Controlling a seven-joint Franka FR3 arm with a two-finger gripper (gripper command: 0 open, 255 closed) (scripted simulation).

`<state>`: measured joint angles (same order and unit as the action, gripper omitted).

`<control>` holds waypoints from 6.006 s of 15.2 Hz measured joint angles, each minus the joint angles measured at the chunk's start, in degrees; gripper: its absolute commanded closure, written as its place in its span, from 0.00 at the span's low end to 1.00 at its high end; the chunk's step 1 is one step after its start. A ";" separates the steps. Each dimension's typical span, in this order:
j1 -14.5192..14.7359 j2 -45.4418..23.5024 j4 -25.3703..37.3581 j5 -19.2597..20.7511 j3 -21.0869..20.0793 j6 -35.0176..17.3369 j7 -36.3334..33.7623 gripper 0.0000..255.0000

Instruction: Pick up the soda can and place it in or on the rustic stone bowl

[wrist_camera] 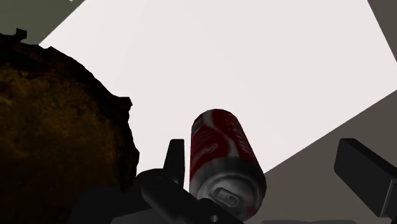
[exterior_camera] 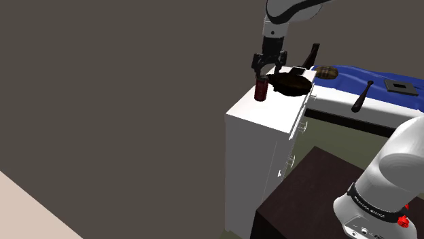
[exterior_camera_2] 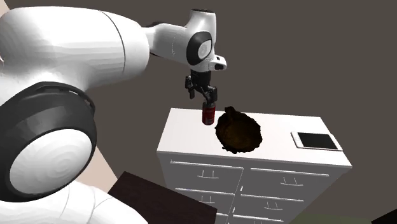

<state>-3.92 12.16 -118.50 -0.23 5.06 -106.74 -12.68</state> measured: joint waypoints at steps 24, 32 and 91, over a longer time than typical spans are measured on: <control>-0.94 -7.49 0.76 0.88 0.82 -6.42 -1.09 1.00; -0.92 -7.04 2.57 0.92 0.78 -4.13 -1.17 1.00; -8.51 -6.39 15.32 1.82 9.55 9.12 15.19 1.00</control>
<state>-12.43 5.78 -103.19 1.59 14.61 -97.61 2.51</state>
